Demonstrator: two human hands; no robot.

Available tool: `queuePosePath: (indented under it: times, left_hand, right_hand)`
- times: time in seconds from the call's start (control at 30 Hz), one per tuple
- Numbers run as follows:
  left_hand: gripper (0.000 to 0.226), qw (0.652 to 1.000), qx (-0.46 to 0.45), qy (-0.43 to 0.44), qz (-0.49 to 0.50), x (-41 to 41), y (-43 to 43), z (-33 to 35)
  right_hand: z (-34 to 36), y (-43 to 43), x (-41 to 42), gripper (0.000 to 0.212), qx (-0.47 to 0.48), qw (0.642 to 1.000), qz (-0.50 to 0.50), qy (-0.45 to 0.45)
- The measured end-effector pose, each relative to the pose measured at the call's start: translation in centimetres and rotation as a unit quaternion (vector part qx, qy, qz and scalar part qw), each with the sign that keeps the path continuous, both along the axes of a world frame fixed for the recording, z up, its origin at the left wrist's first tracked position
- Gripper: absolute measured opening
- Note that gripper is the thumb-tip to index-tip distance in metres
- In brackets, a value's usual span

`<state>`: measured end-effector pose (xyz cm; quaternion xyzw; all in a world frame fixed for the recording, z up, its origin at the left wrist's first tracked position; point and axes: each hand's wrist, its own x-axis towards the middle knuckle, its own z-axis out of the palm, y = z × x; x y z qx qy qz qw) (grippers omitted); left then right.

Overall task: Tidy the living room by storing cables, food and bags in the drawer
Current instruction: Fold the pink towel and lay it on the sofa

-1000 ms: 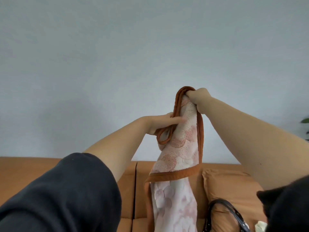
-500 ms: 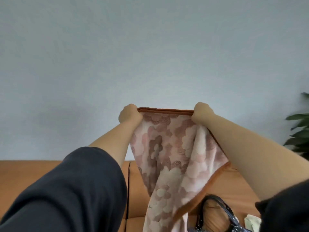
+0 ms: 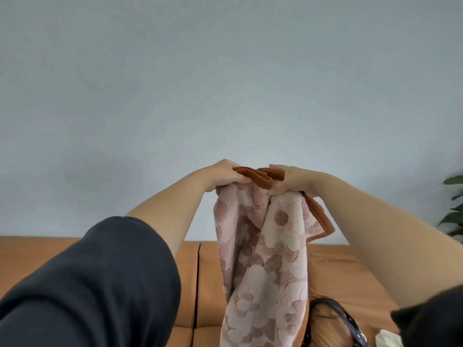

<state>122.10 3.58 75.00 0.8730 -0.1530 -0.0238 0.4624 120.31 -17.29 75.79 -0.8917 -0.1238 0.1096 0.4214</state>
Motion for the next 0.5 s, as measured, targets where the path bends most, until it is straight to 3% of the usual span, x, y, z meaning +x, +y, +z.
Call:
queuePosePath:
  times: [0.03, 0.13, 0.23, 0.3, 0.37, 0.5]
  left_hand:
    - [0.027, 1.000, 0.007, -0.009, -0.006, -0.1, -0.2, 0.2]
    - [0.016, 0.998, 0.010, -0.063, 0.020, -0.4, -0.6, 0.3]
    - [0.018, 0.987, -0.065, -0.107, 0.098, -0.1, 0.3, -0.2]
    - [0.044, 0.974, -0.172, -0.064, 0.130, 0.5, 1.1, -0.9]
    - [0.070, 0.964, -0.247, 0.013, 0.100, 0.7, 1.8, -1.9]
    - [0.101, 0.974, -0.180, 0.136, -0.017, 0.6, 2.3, -5.0]
  right_hand:
    - [-0.2, 0.5, 0.0, 0.068, -0.011, 1.000, 0.005, 0.002]
    - [-0.8, 1.6, 0.1, 0.033, -0.041, 0.999, -0.008, -0.012]
    - [-0.7, 2.0, 0.2, 0.022, 0.032, 0.997, -0.051, -0.054]
    - [-0.2, 2.0, 0.4, 0.019, 0.113, 0.986, -0.095, -0.071]
    - [0.5, 2.2, 0.5, 0.025, 0.176, 0.973, -0.124, -0.084]
    - [1.6, 2.8, 0.3, 0.006, 0.296, 0.939, -0.155, -0.080]
